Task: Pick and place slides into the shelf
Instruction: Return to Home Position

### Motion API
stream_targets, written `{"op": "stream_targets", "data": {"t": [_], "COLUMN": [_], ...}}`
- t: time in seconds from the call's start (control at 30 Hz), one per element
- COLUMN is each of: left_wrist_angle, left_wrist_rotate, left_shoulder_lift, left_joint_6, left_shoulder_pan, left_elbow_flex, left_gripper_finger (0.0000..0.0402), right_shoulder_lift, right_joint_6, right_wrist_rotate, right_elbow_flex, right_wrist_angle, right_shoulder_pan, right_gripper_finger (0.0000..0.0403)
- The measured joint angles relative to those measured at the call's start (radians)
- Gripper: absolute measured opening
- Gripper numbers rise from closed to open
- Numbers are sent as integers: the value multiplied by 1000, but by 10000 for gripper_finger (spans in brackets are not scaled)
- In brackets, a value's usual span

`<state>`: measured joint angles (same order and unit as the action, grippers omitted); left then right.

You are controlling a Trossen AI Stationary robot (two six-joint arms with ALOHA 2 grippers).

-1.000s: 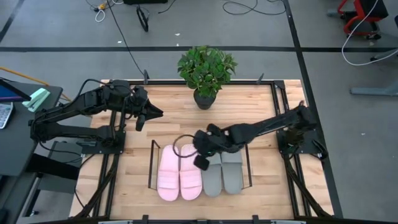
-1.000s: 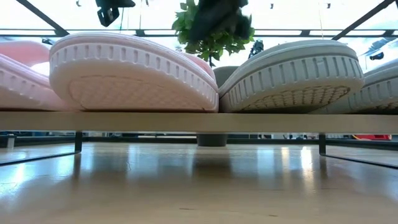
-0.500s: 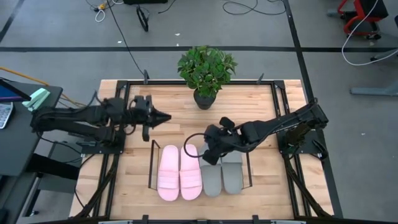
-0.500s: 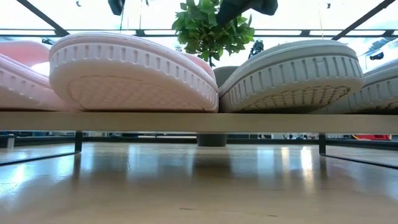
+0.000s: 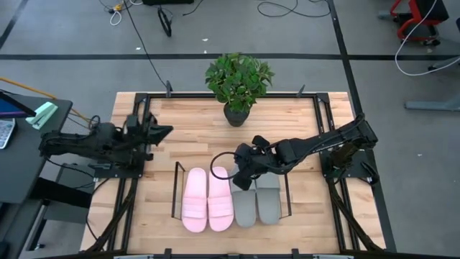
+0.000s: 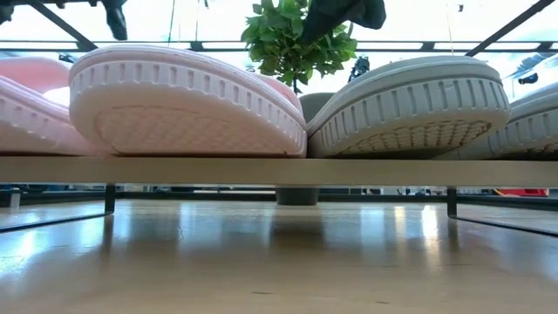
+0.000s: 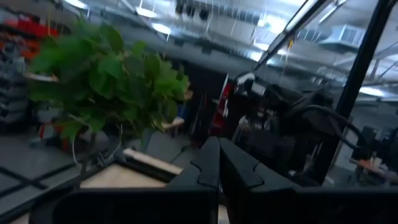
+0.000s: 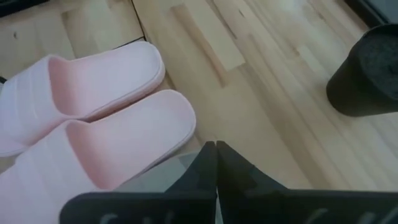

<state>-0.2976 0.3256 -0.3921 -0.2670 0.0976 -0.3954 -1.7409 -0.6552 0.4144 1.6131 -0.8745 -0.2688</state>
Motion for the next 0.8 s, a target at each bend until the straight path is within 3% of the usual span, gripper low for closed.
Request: {"op": "stream_targets", "data": {"t": [0.17,0.4,0.8], "left_wrist_angle": [3,6,-9], "left_wrist_rotate": [22,31,30], "left_shoulder_lift": [151,296,343], "left_joint_6": [45,74,103], "left_shoulder_pan": [1,0,0], "left_elbow_flex": [86,183,288], "left_gripper_finger": [20,4,5], "right_shoulder_lift": [0,0,0], "right_joint_6": [1,1,-22], "right_wrist_rotate": [-22,-60,-105], "right_elbow_flex": [0,0,0], "right_wrist_angle": [0,0,0], "right_shoulder_pan": [7,19,40], "right_gripper_finger": [0,0,0]}}
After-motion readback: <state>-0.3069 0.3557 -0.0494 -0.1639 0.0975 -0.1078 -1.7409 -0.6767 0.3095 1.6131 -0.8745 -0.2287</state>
